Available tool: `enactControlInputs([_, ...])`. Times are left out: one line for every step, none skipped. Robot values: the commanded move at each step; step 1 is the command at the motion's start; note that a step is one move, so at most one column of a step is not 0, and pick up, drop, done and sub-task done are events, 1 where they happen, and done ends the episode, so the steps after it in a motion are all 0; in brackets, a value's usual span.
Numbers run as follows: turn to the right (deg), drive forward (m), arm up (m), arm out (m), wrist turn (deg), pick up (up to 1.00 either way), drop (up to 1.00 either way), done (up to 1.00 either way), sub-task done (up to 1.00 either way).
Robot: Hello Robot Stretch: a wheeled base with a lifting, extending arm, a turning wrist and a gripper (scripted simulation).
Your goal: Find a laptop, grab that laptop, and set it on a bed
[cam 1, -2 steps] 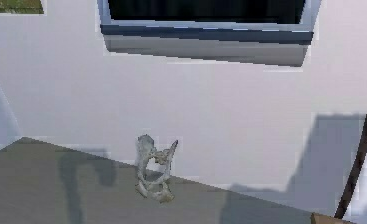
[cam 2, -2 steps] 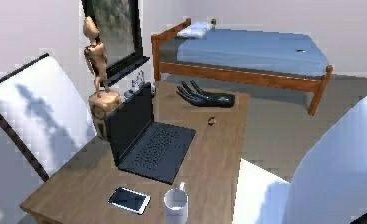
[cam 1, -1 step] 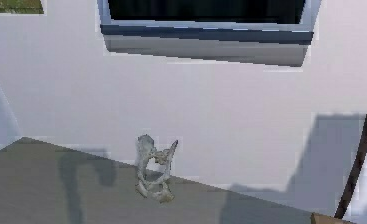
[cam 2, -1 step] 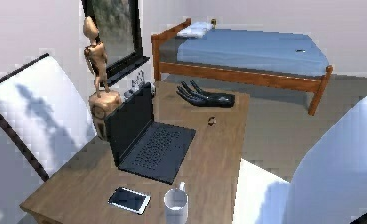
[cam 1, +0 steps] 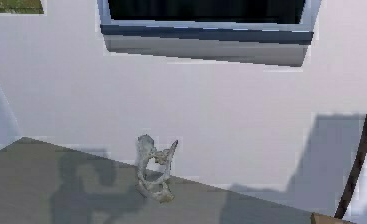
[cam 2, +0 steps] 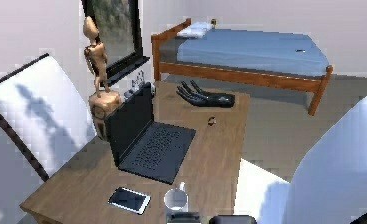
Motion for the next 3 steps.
enactControlInputs([0.0,0.0,0.0,0.26,0.0,0.0,0.0,0.0,0.0])
enactControlInputs([0.0,0.0,0.0,0.0,45.0,0.0,0.0,0.0,0.0])
enactControlInputs([0.0,0.0,0.0,0.0,45.0,0.0,0.0,0.0,0.0])
